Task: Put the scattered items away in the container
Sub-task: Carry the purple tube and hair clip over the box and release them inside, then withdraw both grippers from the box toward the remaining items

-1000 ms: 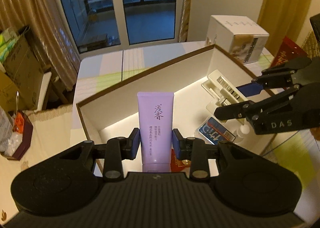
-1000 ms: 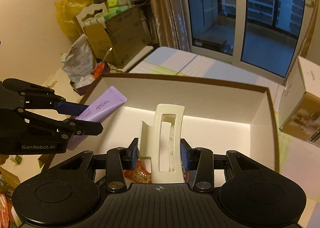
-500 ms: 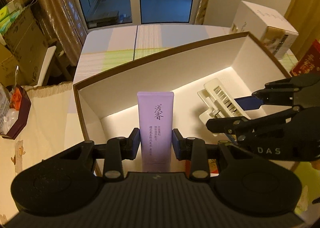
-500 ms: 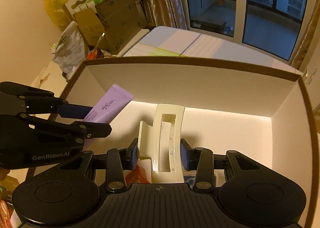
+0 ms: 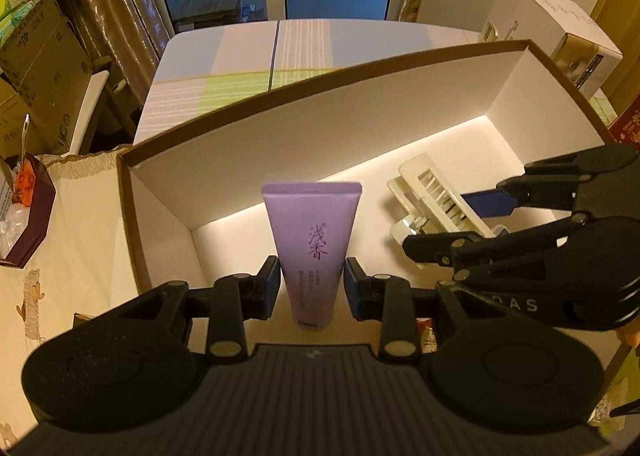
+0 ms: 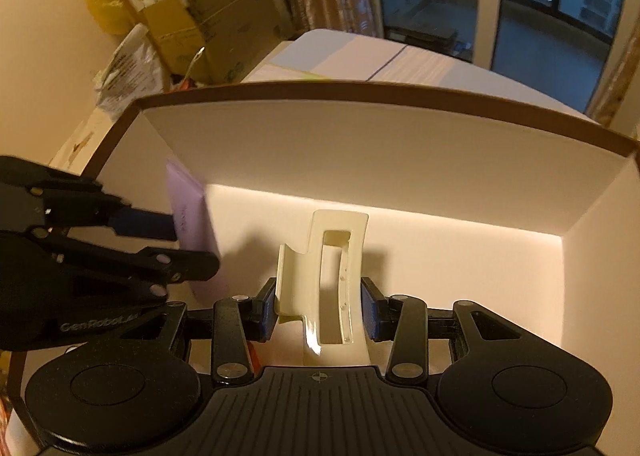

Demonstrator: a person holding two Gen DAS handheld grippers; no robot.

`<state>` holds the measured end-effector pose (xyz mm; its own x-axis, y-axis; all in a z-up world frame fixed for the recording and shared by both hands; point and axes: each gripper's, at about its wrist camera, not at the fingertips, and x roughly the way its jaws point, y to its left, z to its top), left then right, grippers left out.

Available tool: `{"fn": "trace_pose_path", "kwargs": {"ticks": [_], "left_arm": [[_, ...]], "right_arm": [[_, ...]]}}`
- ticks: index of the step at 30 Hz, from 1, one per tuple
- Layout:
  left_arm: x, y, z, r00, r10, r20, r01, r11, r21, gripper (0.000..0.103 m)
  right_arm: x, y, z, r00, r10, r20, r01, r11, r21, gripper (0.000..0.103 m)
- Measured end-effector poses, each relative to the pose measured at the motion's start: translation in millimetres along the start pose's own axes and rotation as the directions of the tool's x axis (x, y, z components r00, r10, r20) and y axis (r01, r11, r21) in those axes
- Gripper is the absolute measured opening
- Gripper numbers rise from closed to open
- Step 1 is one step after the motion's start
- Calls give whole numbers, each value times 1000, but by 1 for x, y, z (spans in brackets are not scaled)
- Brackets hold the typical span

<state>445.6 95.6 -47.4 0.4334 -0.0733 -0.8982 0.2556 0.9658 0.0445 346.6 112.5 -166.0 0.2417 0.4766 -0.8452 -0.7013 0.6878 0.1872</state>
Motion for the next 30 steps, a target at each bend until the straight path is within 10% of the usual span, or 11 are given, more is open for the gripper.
{"fn": "trace_pose_path", "kwargs": {"ticks": [8,30], "left_arm": [[-1,-2,1,999,32,16,-32,999,1,30],[-33,-12,-21,998,50,46,-50,999,14,46]], "right_arm": [[-15,-12,-7,998,-46,46,46,999,-11,87],[-60,6,-30,995,-90,-41,88,994,-60,87]]}}
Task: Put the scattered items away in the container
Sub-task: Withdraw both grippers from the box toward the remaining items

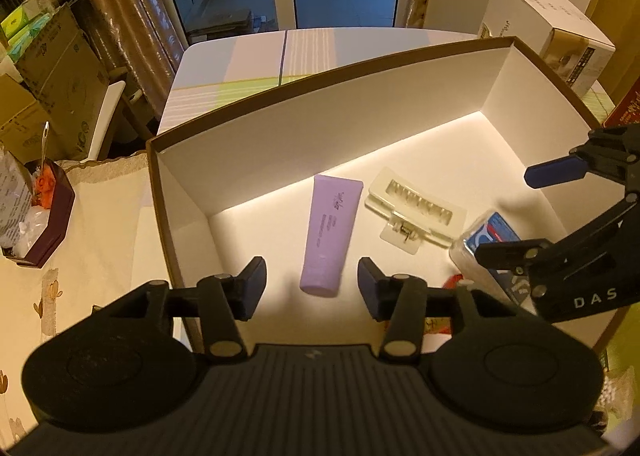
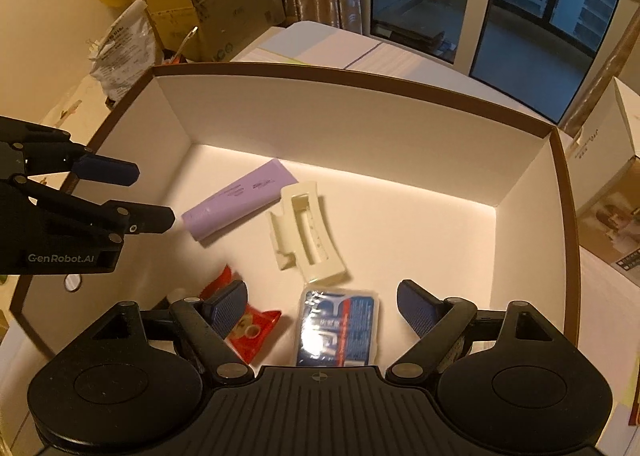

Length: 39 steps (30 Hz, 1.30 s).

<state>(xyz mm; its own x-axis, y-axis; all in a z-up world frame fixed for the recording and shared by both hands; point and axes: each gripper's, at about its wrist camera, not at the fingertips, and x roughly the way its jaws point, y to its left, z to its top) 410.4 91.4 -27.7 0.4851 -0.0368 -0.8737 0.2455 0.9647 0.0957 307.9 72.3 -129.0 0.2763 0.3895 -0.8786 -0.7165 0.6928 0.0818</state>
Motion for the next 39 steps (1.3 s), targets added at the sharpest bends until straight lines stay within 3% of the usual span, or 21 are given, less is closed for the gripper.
{"fn": "trace_pose_path", "kwargs": {"ticks": [8,10,13,15,16,17,18,22,39], "left_arm": [[-23,-5,-7,1000,2,31,-2,1000,-2,51],[-30,-6,-9,999,10,41,-10,1000,-1,55],[-40,-9,-12,998,22,57,-21,1000,-8,72],[-47,-10,-14,998,27,65,-26,1000,-10,76],[-50,-11,-15,997,28,68,-27,1000,-11,79],[-53,-12,-16,997,29,72,-28,1000,-12,80],[-56,-13,-18,997,31,76,-30,999,-14,82],[-68,-15,-24,996,35,86,-32,999,-32,92],[-116,-47,-54,990,49,130,-44,998,-41,97]], "right_arm": [[-20,10,-7,1000,-10,23,10,1000,1,88],[-24,12,-10,999,-22,26,22,1000,2,88],[-31,14,-14,999,-34,35,34,999,6,88],[-36,15,-17,998,-31,46,30,999,11,88],[-39,16,-19,998,-30,51,29,999,12,89],[-41,16,-21,998,-33,57,32,999,13,100],[-45,17,-23,997,-39,71,39,999,12,103],[-61,19,-31,991,-52,121,52,999,9,103],[-120,15,-80,976,-81,200,71,996,59,103]]}}
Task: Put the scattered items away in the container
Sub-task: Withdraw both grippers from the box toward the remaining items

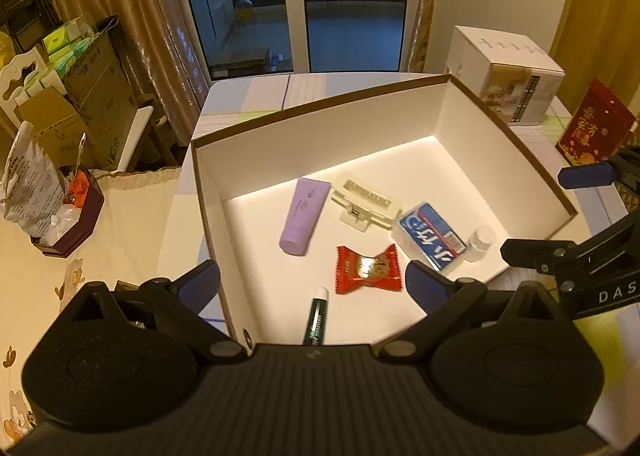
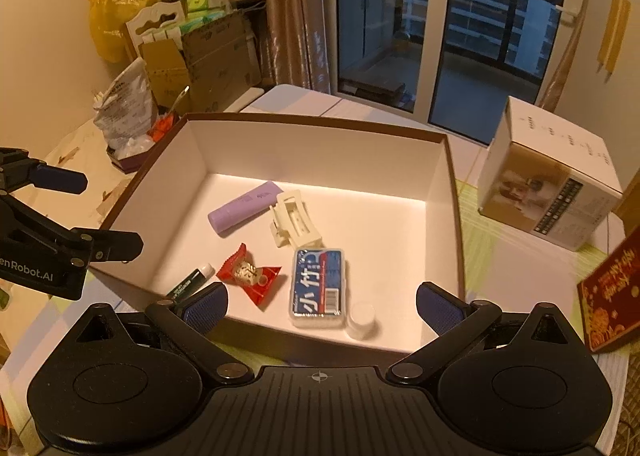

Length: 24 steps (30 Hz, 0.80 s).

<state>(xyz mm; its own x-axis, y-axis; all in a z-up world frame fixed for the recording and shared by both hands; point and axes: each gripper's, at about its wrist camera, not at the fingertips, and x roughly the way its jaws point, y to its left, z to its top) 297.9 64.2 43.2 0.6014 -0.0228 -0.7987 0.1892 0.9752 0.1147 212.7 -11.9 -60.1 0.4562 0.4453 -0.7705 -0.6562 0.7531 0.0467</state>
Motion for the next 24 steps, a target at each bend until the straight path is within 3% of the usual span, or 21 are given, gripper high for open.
{"fn": "trace_pose_path", "kwargs": {"ticks": [11,24], "left_arm": [[-33,-22,-26,999,9,30,-10,1000,15,98],[-55,-45,-68,999,-26,26,26,1000,0,98]], "right_arm": [[-36,-6,-28,999,-3,35,3,1000,13,103],[-68,-3,-76,999,0,43,-1,1000,23,103]]}}
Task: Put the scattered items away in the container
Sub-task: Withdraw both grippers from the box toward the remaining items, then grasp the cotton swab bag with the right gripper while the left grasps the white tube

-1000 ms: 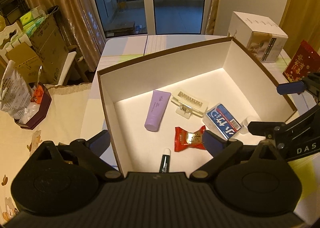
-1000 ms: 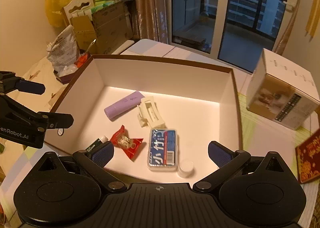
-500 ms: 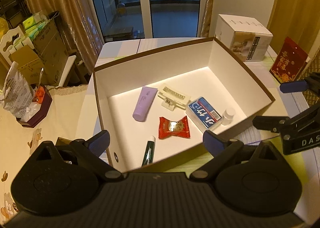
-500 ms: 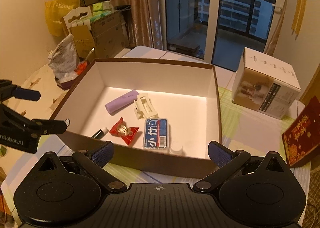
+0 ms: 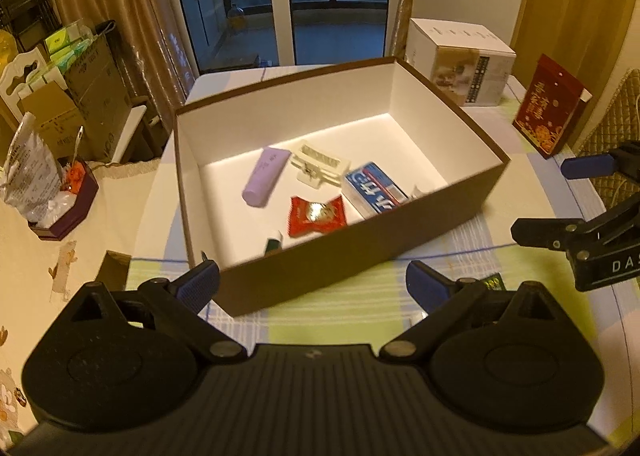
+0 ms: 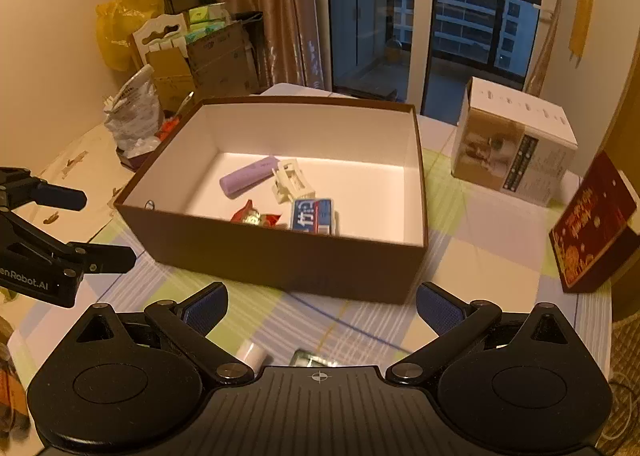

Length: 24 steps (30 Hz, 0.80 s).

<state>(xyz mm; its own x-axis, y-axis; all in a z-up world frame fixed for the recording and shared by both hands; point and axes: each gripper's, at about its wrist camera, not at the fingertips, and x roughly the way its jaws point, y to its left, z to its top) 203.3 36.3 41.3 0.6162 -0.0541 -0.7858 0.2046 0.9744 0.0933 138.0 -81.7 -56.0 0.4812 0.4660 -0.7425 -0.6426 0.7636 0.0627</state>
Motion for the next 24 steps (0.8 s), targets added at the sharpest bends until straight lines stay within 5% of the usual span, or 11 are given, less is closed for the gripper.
{"fn": "trace_pose_path", "kwargs": {"ticks": [24], "left_arm": [[7,-32,-85,992,-89,-90,89,996,-10,97]], "right_arm": [[-18,-19,-105,997,18,-71,-11,996,90,103]]}}
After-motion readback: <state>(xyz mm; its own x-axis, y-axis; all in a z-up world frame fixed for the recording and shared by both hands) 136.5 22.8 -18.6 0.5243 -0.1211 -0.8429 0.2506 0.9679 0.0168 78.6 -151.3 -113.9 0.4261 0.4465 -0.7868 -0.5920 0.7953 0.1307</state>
